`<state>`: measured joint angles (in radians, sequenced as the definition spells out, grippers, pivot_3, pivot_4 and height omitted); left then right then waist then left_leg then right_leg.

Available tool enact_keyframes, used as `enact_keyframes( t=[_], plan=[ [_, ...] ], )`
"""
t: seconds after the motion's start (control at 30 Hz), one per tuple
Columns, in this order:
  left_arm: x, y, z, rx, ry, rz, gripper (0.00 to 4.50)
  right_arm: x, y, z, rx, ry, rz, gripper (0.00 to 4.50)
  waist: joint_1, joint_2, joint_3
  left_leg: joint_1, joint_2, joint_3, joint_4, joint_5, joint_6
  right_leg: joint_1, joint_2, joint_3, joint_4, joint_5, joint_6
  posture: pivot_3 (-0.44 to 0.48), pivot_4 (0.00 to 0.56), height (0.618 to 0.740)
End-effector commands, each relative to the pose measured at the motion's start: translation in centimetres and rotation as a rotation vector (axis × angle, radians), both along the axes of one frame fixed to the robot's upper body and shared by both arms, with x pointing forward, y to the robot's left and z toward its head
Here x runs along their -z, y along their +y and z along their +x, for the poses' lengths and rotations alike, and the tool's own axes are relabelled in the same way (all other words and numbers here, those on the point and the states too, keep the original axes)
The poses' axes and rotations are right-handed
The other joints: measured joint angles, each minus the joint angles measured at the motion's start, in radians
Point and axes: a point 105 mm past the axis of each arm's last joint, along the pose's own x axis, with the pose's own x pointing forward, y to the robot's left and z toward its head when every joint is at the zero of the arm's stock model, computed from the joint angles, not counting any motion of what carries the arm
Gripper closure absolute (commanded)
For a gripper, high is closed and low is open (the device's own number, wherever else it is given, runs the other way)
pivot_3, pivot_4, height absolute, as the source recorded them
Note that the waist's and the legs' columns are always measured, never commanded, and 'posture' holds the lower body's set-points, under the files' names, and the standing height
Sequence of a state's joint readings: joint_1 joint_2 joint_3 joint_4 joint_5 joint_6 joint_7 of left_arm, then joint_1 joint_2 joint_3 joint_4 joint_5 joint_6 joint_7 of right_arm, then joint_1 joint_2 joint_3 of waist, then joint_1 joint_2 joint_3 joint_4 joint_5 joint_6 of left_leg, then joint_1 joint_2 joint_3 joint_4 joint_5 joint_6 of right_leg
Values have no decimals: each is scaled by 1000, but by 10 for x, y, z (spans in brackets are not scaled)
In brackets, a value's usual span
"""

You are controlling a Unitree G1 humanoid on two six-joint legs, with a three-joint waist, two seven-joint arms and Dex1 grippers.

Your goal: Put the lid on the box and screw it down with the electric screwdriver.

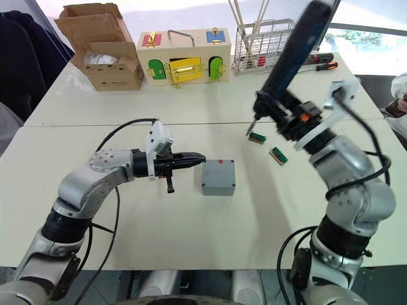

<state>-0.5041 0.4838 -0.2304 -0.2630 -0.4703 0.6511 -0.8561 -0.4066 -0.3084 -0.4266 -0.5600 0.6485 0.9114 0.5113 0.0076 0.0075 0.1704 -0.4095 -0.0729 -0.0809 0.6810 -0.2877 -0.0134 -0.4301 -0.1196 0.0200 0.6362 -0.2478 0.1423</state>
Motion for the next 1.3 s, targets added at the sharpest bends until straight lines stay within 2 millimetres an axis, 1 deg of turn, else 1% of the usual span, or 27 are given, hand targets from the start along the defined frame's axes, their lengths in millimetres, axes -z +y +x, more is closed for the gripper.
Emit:
enact_keyframes(
  t=[0.03, 0.1, 0.23, 0.33, 0.47, 0.8, 1.03, 1.3],
  plan=[
    [0, -11, -3, 41, -17, -1, 4500, -7, 21, -12, -64, -64, 7, 2665, 0, 0, 0, 1, 0, 0, 0, 0, 0, 1, 0, 0, 0, 0, 0, 0, 150, 730],
    [3, -14, -3, 43, -20, 14, 4500, -3, 27, -14, -77, -58, -3, 2665, -1, 0, 0, 1, 0, 0, 0, 0, 0, 1, 0, 0, 1, 0, 0, 0, 150, 730],
    [12, -16, -1, 46, -26, 52, 4500, 4, 29, -15, -79, -48, -14, 2665, -3, 0, 0, 1, 0, -1, -1, 0, 0, 0, 1, -1, 1, 0, 0, 0, 150, 730],
    [16, -16, -2, 54, -20, 68, 4500, 10, 28, -14, -75, -41, -27, 2665, -2, 0, 0, 1, 0, 0, -1, 0, 0, 0, 1, -1, 0, 0, 0, 0, 150, 730],
    [24, -13, -2, 53, -11, 101, 4500, 11, 23, -11, -51, -42, -27, 2665, -2, 0, 0, 1, 0, 0, -1, 0, 0, 0, 1, -1, 0, 0, 0, 0, 150, 730],
    [28, -14, -2, 64, -17, 116, 4500, 12, 18, -9, -29, -44, -32, 2665, -2, 0, 0, 1, 0, 0, -1, 0, 0, 0, 1, -1, 0, 0, 0, 0, 150, 730],
    [24, -17, -2, 67, -32, 104, 4500, 23, 17, -9, -26, -21, -68, 2665, -1, 0, 0, 1, 0, 0, -1, 0, 0, 1, 1, -1, 0, 0, 0, 0, 150, 730],
    [21, -20, -3, 71, -40, 98, 4500, 38, 27, -7, -48, -20, -143, 2665, -2, 0, 0, 1, 0, 0, 0, 0, 0, 1, 1, -1, 0, 0, 0, 0, 150, 730]
  ],
)
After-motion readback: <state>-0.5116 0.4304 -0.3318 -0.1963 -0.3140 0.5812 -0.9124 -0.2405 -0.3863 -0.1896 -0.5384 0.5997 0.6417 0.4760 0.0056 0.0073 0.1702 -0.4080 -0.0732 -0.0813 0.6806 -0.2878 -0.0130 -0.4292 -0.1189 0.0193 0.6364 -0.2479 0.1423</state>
